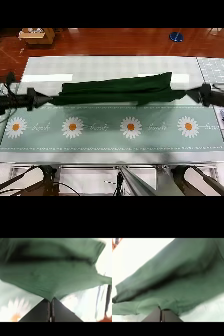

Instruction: Fold the shirts.

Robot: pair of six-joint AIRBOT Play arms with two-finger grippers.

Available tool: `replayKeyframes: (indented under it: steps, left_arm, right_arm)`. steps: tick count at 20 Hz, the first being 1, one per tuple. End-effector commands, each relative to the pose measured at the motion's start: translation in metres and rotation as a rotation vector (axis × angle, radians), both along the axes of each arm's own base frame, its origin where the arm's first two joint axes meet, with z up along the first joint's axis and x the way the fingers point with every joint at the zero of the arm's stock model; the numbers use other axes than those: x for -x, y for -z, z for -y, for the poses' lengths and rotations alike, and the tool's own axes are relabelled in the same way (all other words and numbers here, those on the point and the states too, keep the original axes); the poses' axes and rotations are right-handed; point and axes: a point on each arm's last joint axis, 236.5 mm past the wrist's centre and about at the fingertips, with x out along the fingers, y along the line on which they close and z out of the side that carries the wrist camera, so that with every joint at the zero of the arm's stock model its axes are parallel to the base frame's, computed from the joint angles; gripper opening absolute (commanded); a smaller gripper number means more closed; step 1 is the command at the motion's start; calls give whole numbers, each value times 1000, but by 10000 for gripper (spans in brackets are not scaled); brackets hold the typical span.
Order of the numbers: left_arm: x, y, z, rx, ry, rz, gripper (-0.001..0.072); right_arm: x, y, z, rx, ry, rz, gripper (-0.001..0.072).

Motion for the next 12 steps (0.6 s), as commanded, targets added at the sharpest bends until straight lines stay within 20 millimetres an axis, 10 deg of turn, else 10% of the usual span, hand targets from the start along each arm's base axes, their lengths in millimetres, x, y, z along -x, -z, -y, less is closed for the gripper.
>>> replayKeyframes:
  steps: [1,12]
  left_arm:
    - [-43,-34,-9,-49,-95,132,22]
    - [-93,60,4,-14,-91,-55,23]
  right_arm:
    - [-64,-31,-3,78,76,114,24]
    - [-160,66,-1,85,149,0,24]
